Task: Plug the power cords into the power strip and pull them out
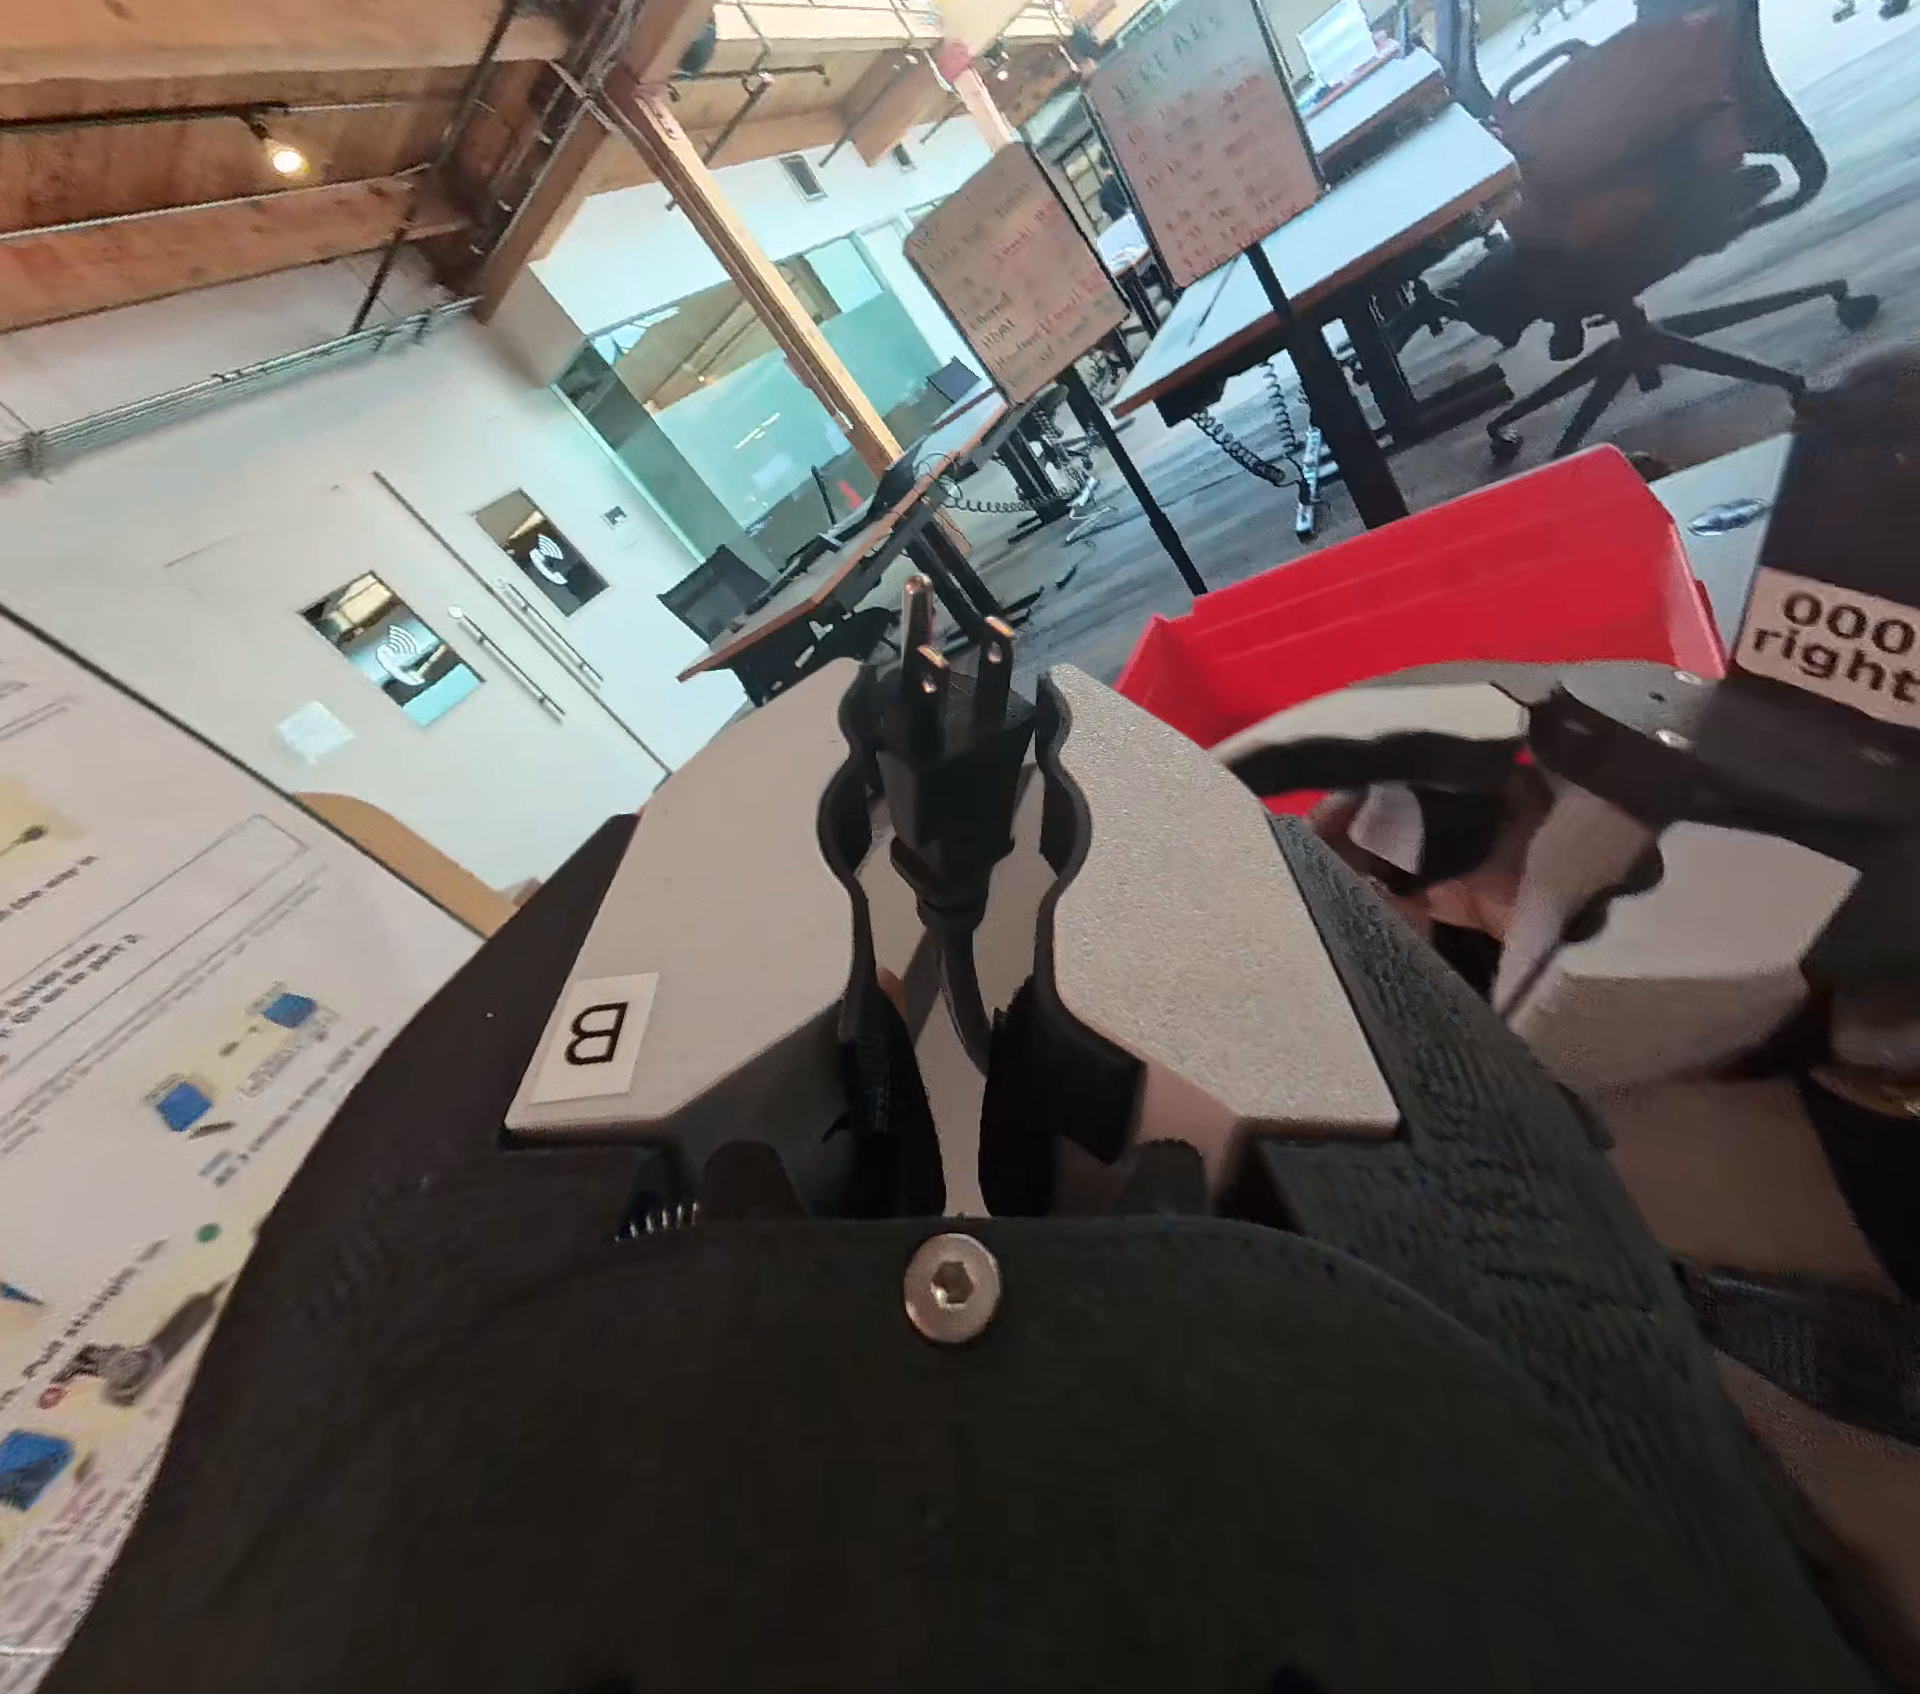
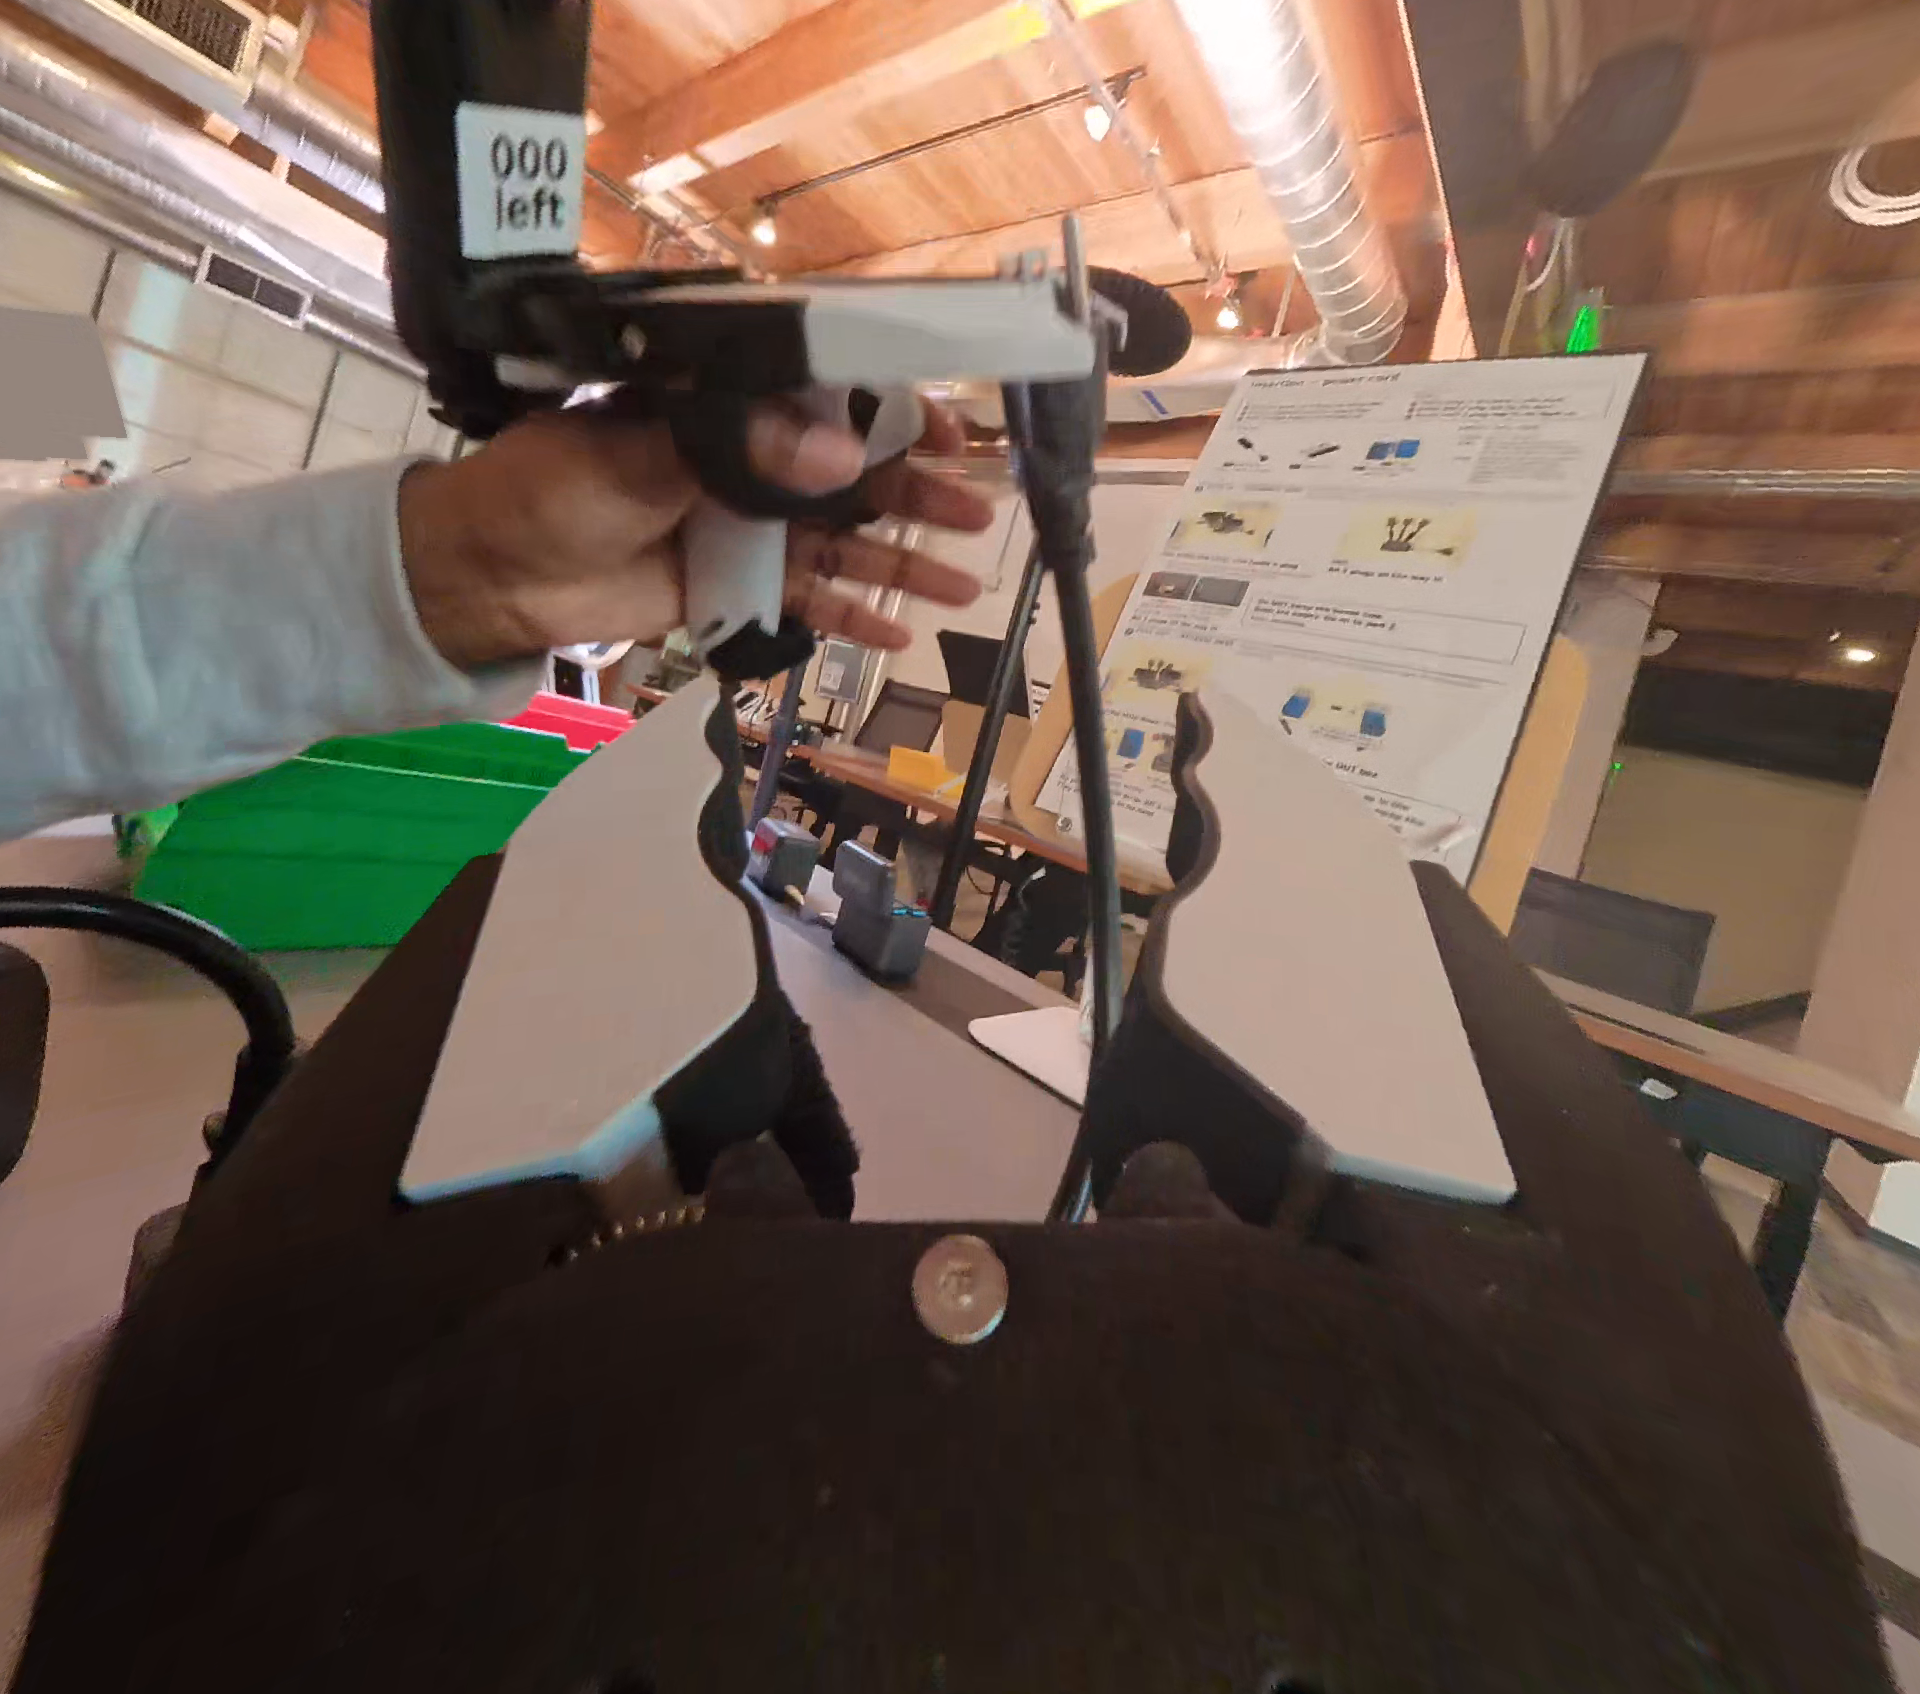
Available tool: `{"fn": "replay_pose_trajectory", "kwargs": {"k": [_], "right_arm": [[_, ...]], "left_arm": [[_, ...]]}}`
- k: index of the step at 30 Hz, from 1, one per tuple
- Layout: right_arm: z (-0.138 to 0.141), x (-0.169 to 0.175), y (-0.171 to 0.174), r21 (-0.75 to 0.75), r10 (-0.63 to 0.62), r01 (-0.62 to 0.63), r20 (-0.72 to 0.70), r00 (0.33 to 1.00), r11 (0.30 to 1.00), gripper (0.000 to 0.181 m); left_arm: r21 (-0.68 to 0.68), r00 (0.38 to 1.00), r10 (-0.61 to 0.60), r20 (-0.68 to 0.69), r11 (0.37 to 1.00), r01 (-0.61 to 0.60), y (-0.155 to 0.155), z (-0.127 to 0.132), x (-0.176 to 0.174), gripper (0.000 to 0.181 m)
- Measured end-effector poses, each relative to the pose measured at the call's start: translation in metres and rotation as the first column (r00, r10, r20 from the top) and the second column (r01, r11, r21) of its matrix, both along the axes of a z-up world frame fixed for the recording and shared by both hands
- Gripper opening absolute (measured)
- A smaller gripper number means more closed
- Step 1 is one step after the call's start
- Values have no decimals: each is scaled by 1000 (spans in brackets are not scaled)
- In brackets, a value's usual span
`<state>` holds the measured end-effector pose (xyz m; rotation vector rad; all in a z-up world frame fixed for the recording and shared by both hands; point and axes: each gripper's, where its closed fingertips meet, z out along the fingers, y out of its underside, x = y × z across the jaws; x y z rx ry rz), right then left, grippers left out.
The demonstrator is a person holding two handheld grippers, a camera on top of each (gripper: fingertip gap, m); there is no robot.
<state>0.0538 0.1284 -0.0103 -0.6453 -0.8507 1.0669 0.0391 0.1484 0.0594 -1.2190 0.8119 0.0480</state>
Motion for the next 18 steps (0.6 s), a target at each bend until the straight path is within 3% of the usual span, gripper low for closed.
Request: {"fn": "replay_pose_trajectory", "kwargs": {"k": [9,15,18], "right_arm": [[-4,-11,1,102,-149,143,54,987,984,65],[-14,-14,7,140,-193,179,98,976,974,26],[-28,-24,-2,247,-202,154,182,962,957,19]], "left_arm": [[-56,996,-88,-17,995,87,-25,-53,44,28],[-117,988,-153,23,981,154,-41,-73,51,29],[-197,971,-240,16,951,238,-53,-82,48,31]]}}
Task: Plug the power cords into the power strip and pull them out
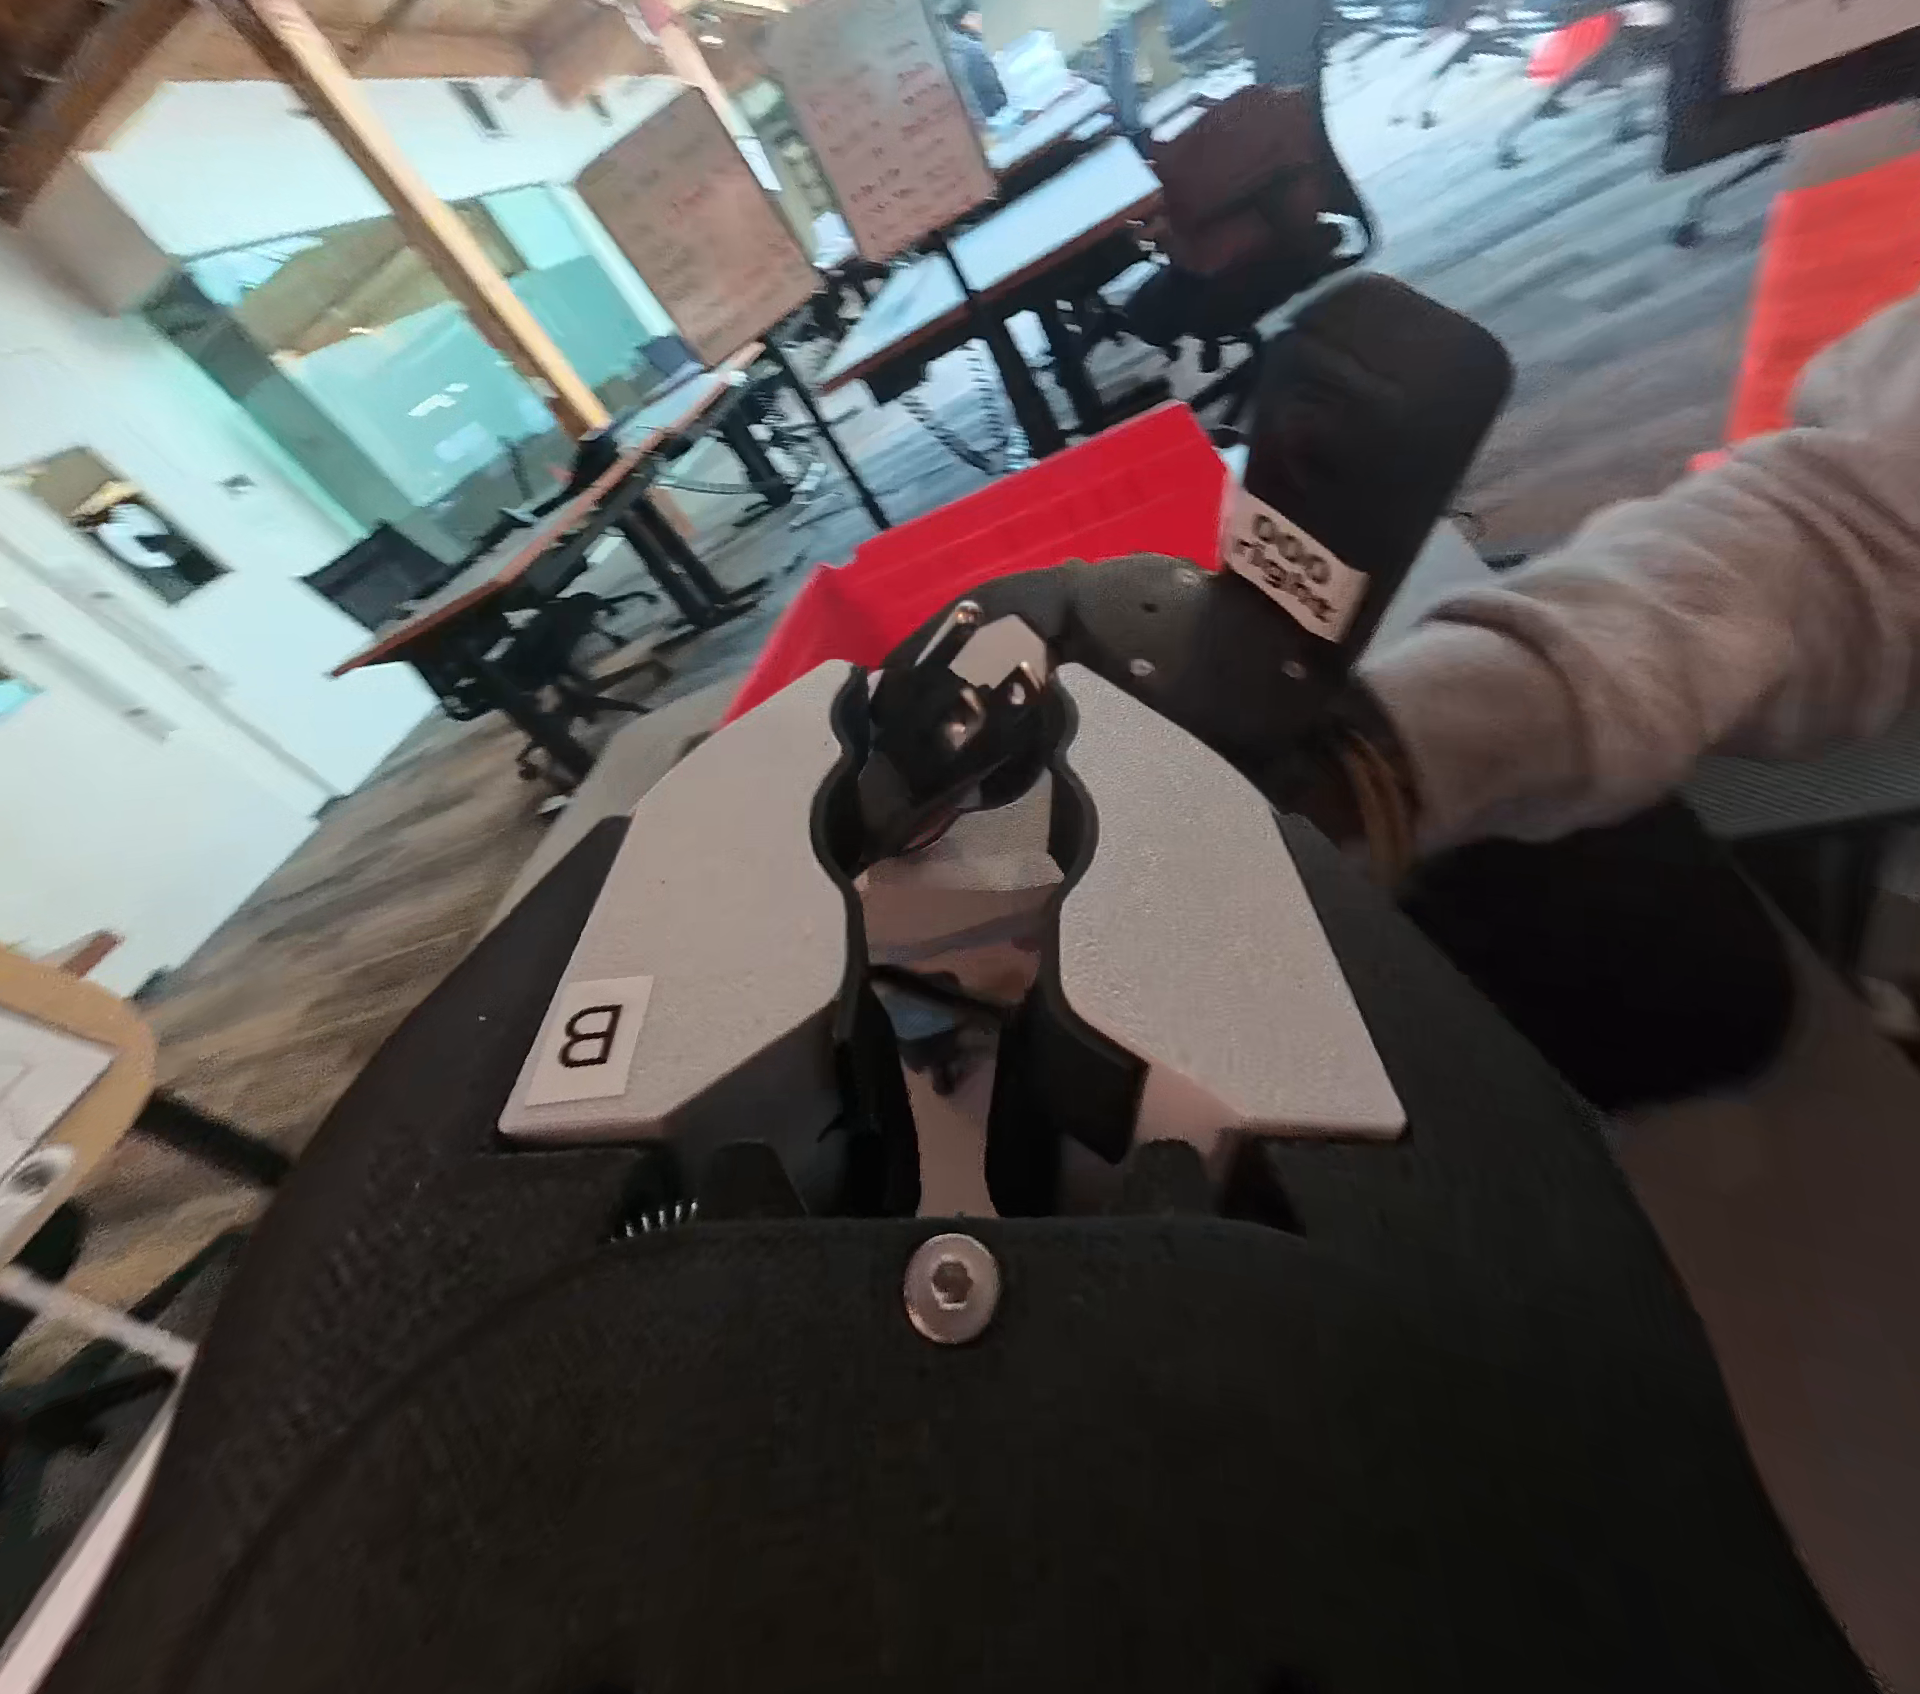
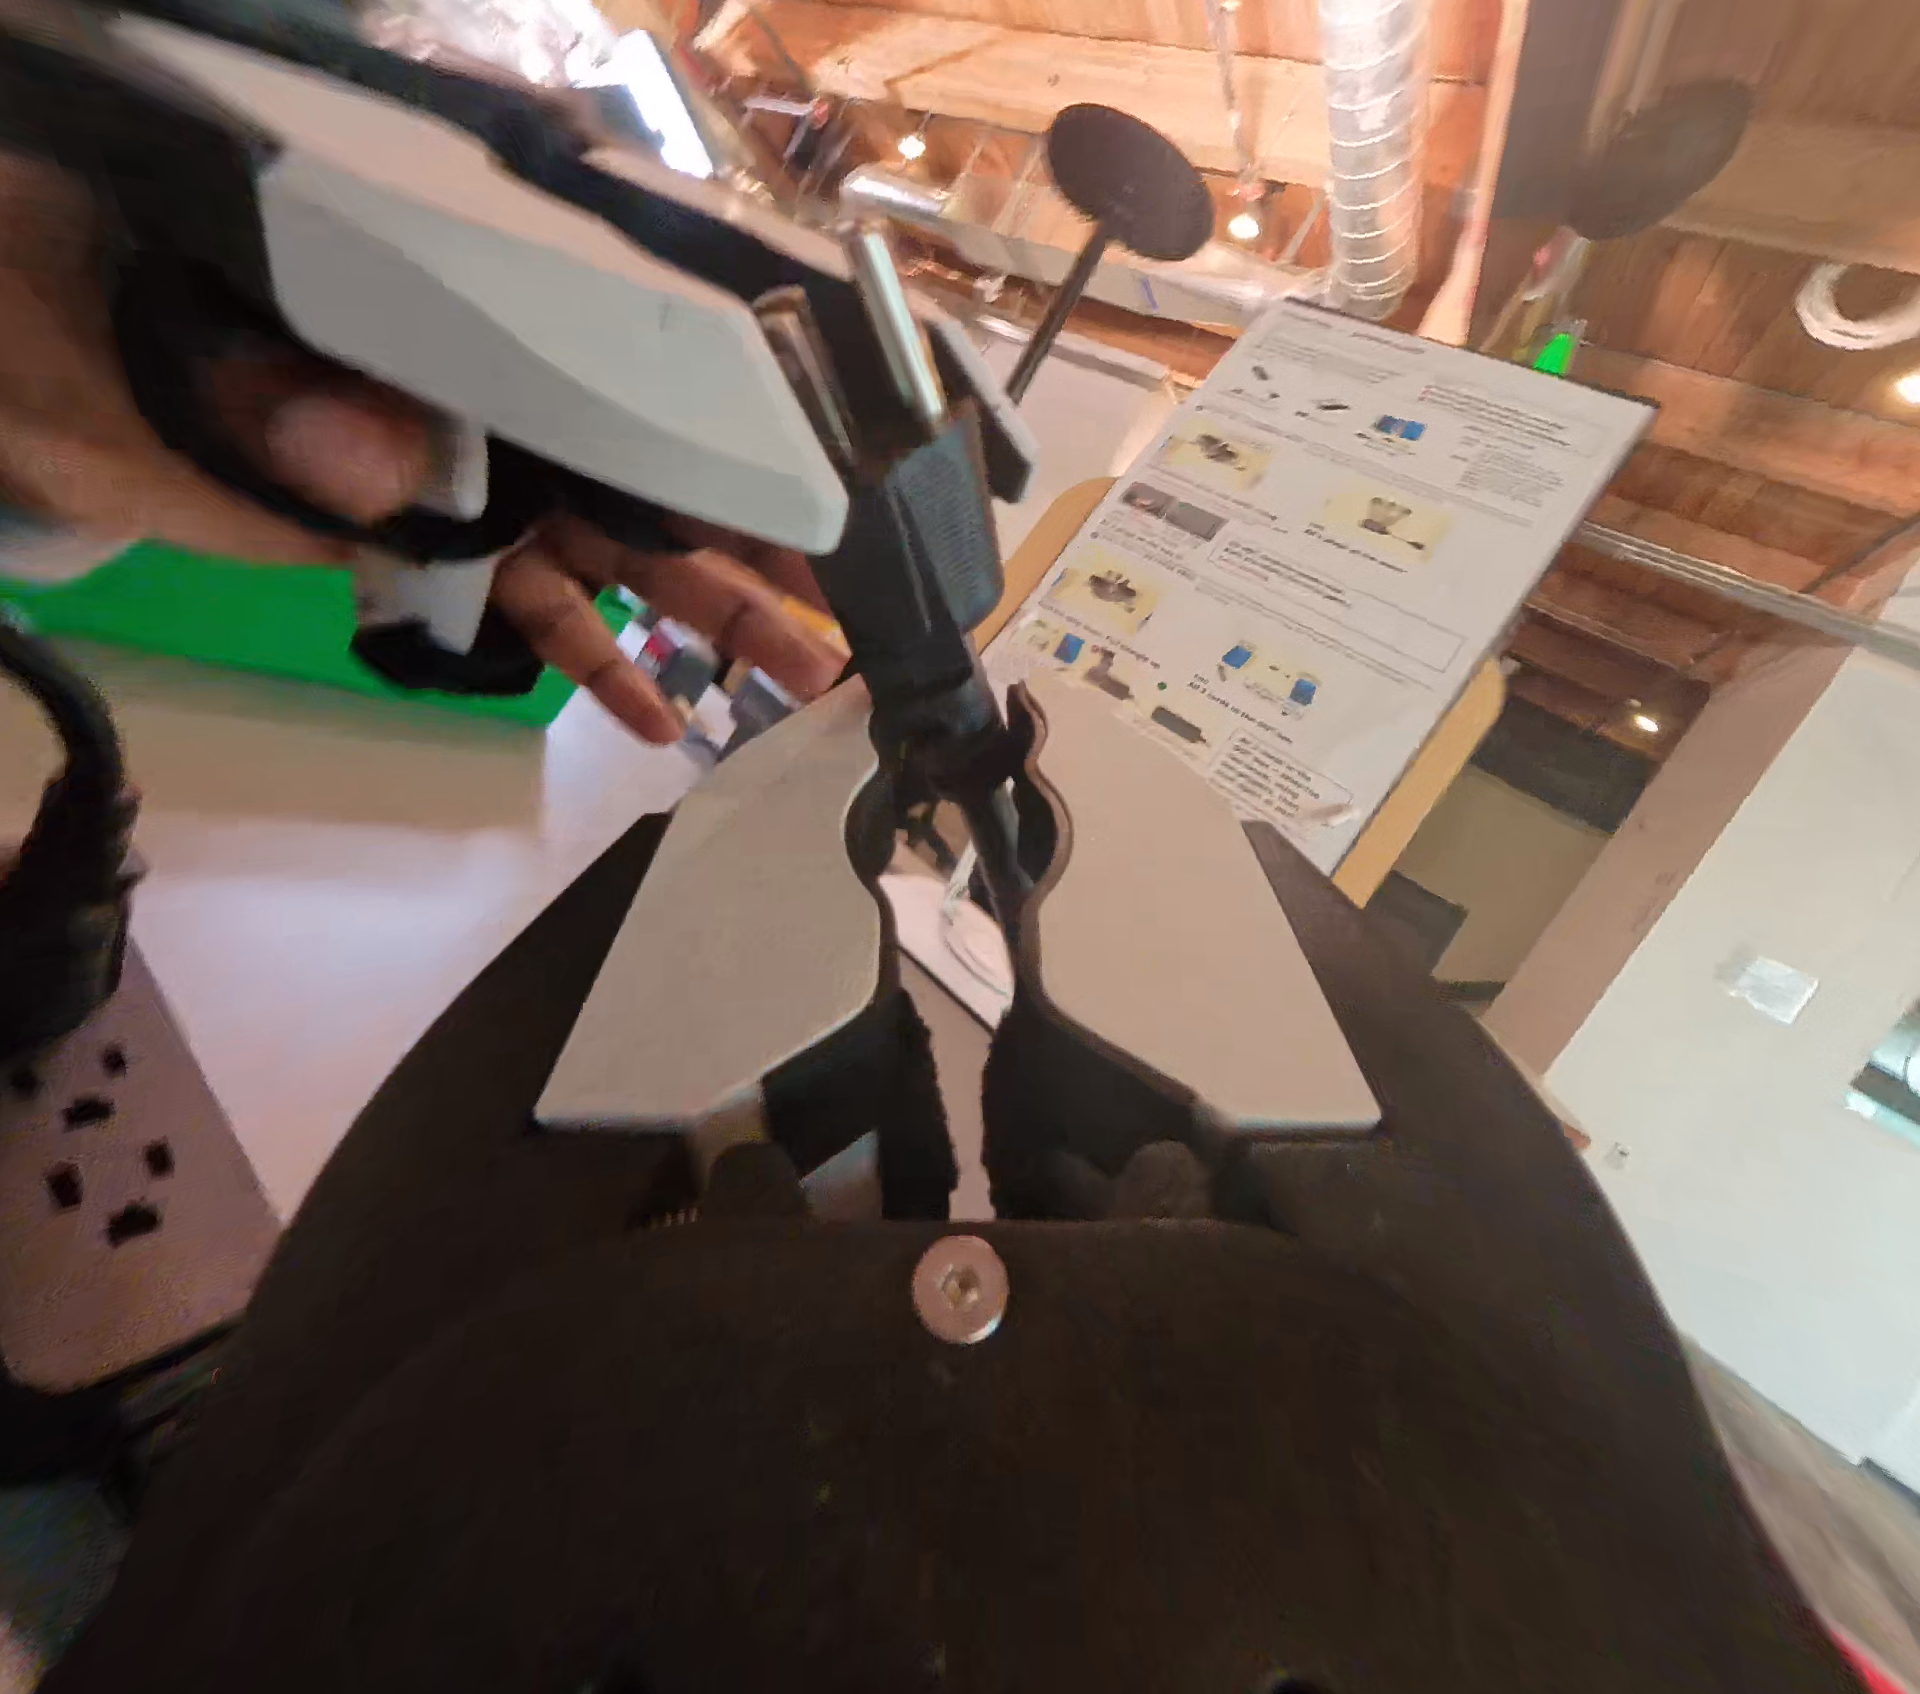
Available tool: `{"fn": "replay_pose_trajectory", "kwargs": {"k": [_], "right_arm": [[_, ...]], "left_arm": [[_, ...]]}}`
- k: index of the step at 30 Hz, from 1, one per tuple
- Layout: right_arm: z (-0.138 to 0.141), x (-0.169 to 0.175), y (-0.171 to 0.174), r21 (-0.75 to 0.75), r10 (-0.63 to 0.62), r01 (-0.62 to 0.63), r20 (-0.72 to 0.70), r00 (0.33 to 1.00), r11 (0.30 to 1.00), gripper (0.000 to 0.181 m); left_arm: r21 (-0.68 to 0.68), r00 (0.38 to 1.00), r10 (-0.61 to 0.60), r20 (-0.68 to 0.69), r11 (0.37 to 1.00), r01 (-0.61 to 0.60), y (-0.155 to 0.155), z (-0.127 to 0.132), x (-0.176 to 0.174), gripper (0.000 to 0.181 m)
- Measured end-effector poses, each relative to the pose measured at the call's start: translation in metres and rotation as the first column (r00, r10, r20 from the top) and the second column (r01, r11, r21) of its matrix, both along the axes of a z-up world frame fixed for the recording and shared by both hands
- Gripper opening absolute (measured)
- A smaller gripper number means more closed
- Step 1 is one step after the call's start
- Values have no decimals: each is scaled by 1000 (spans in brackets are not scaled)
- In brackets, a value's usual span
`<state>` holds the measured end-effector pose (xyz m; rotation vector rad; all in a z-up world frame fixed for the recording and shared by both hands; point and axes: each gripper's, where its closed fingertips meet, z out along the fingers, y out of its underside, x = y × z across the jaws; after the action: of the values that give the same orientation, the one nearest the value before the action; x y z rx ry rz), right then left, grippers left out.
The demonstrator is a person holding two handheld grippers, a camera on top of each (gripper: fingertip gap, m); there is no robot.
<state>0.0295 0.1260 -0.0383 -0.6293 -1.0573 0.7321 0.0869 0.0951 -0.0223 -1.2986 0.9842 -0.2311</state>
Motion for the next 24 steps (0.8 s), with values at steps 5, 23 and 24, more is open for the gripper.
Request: {"fn": "replay_pose_trajectory", "kwargs": {"k": [5,23,24], "right_arm": [[-26,-18,-17,-12,130,-130,167,977,991,17],[-58,-37,-32,-158,302,-268,254,919,950,36],[-50,-33,-30,-192,327,-290,199,924,938,42]], "left_arm": [[67,990,-65,-123,995,74,-18,-16,-32,56],[25,977,96,-188,995,-93,-3,-44,-62,26],[3,987,127,-98,992,-127,2,-38,-71,26]]}}
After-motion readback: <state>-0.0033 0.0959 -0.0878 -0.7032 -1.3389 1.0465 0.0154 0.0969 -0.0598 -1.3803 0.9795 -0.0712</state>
